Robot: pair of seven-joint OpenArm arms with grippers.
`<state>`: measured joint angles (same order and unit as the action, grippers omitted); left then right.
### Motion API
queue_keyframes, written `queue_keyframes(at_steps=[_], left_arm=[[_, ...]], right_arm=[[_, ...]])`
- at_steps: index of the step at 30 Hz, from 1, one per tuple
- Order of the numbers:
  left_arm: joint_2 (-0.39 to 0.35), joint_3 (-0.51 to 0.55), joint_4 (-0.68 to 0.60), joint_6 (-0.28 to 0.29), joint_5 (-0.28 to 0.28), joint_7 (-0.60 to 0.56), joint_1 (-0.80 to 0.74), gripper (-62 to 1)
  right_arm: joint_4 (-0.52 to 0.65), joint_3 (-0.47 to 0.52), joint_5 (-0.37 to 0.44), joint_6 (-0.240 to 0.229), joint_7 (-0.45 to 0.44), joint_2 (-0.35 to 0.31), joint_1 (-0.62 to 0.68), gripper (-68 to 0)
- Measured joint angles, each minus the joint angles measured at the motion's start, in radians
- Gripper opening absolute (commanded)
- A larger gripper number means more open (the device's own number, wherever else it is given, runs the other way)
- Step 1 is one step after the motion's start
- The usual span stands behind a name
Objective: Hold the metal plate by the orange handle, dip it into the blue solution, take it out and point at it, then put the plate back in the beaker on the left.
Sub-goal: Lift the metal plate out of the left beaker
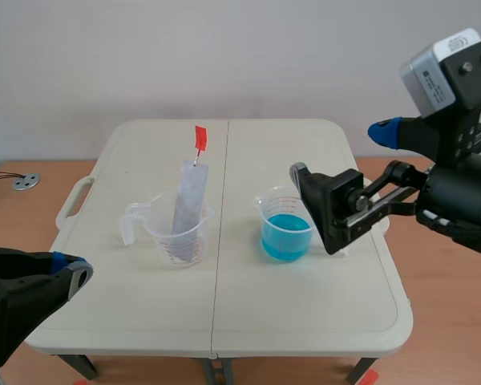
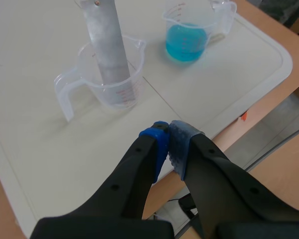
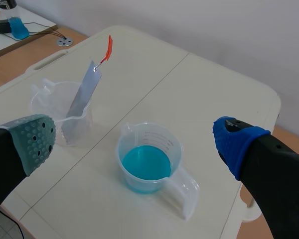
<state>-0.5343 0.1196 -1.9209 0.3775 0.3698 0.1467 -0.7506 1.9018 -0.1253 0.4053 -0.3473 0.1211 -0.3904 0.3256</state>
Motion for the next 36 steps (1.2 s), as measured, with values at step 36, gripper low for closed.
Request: queue_keyframes(at_steps=[36], left_arm=[[0.0,0.316,-0.027,0.061,-0.006,-0.194,-0.451,-59.3]], right_arm=[[-0.761,-0.184,0.002,-0.061,0.1,0.367,-0.64,-1.2]])
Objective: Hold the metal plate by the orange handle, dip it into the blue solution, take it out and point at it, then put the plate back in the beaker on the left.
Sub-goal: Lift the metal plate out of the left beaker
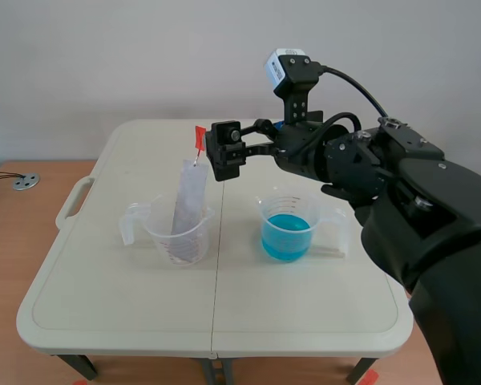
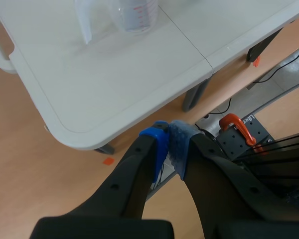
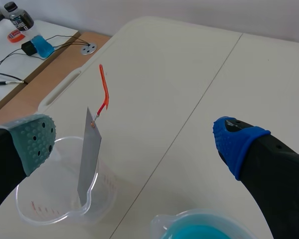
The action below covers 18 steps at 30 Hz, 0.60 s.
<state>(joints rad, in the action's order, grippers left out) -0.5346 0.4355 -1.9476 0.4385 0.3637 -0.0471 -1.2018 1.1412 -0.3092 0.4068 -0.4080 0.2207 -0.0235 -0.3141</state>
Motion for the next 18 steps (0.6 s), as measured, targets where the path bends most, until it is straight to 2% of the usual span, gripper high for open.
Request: queue_keyframes(at_steps=[8,18], left_arm=[[0.0,0.0,0.0,0.0,0.0,0.005,0.003,-59.3],[0.0,0.0,0.0,0.0,0.0,0.005,0.003,-59.3]], right_arm=[[-0.109,-0.015,-0.004,-0.022,-0.01,0.041,-0.104,-1.3],[-0.276,-0.047,-0.034,-0.023,-0.051,0.11,-0.192,-1.3]])
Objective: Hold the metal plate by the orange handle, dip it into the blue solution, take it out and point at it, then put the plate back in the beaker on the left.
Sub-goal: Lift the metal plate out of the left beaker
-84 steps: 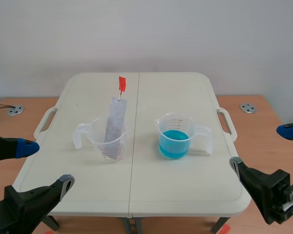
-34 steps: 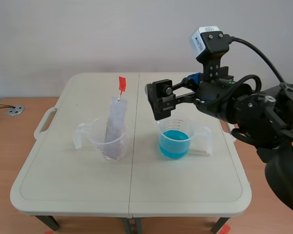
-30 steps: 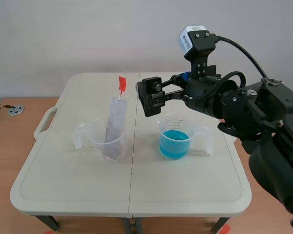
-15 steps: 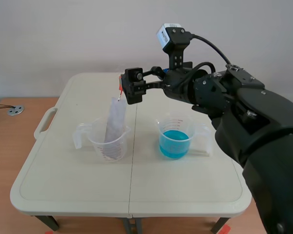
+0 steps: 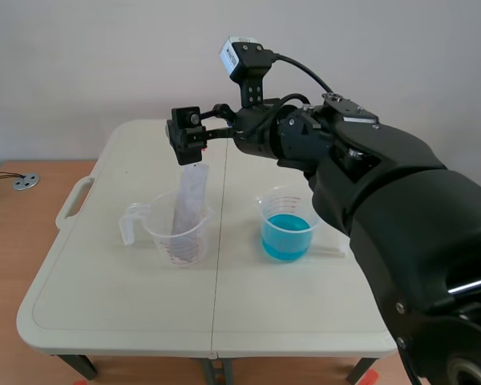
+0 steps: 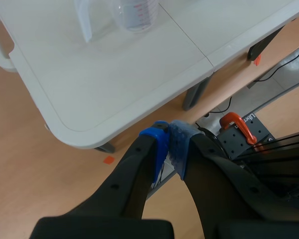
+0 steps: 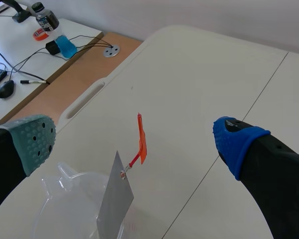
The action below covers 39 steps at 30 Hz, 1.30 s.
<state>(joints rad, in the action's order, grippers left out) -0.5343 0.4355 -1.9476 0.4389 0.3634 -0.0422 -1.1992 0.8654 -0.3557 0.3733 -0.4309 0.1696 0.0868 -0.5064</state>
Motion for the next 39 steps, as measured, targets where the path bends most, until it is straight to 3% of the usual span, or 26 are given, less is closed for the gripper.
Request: queue_keyframes(at_steps=[3,10,39], left_arm=[[0.0,0.0,0.0,0.0,0.0,0.0,0.0,-59.3],[0.0,0.0,0.0,0.0,0.0,0.0,0.0,-59.3],[0.0,0.0,0.0,0.0,0.0,0.0,0.0,-59.3]], right_arm=[[-0.057,0.0,-0.017,0.0,-0.024,0.013,-0.023,-1.7],[-0.102,0.0,-0.025,-0.008,-0.034,0.03,-0.033,-10.9],[-0.101,0.0,-0.026,-0.003,-0.031,0.03,-0.033,-63.5]])
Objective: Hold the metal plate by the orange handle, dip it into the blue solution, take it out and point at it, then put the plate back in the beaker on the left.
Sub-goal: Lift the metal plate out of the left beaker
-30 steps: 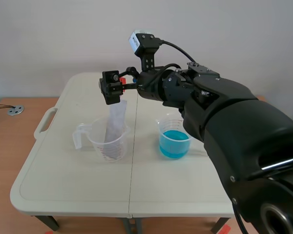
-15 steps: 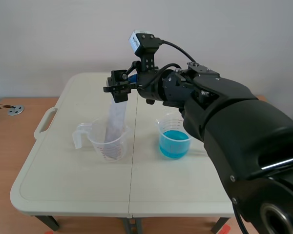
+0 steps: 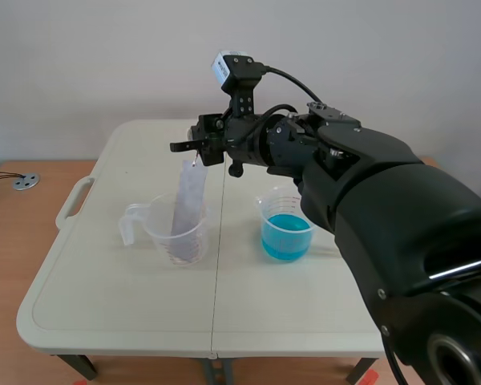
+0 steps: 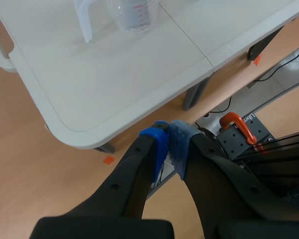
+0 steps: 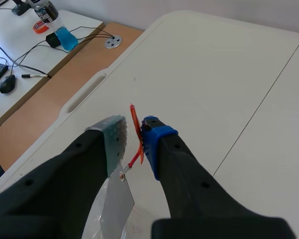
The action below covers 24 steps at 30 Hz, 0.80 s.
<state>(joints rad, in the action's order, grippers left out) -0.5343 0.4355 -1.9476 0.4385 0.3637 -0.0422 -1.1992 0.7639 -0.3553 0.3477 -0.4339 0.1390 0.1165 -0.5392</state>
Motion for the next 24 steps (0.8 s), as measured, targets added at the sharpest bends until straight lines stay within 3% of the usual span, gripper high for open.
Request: queue_keyframes(at_steps=[4,10,14,19,24], left_arm=[[0.0,0.0,0.0,0.0,0.0,0.0,0.0,-59.3],[0.0,0.0,0.0,0.0,0.0,0.0,0.0,-59.3],[0.0,0.0,0.0,0.0,0.0,0.0,0.0,-59.3],[0.0,0.0,0.0,0.0,0.0,0.0,0.0,-59.3],[0.0,0.0,0.0,0.0,0.0,0.0,0.0,-59.3]], right_arm=[[0.0,0.0,0.0,-0.011,0.0,0.0,0.0,-66.2],[0.0,0.0,0.0,-0.129,-0.004,0.0,0.0,-66.2],[0.0,0.0,0.0,-0.182,-0.004,0.0,0.0,-66.2],[0.002,0.0,0.0,-0.297,-0.006,0.0,0.0,-66.2],[0.002,0.0,0.0,-0.304,-0.03,-0.007,0.001,-66.2]])
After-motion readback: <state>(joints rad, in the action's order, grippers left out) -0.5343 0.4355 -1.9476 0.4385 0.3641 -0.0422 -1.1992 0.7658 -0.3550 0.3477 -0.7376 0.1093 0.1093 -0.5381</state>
